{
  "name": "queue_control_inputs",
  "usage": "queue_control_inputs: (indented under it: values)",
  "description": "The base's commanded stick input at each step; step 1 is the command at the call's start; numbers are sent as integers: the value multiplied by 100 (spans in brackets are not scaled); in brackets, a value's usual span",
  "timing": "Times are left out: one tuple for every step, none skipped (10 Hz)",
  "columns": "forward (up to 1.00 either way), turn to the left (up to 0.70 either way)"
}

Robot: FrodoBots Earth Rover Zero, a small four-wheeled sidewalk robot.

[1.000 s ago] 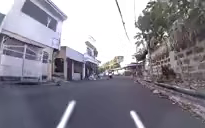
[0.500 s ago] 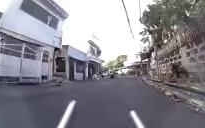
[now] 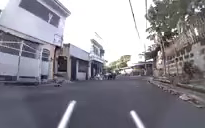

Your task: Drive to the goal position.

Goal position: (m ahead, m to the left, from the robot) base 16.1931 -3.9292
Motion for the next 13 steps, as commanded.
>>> queue_control_inputs:
  values:
    - [100, 0]
    - [100, 0]
    - [100, 0]
    - [100, -4]
    - [100, -21]
    - [100, -40]
    - [100, -40]
    - [100, -40]
    - [100, -40]
    - [100, -40]
    - [100, -40]
    - [100, -40]
    - [100, -40]
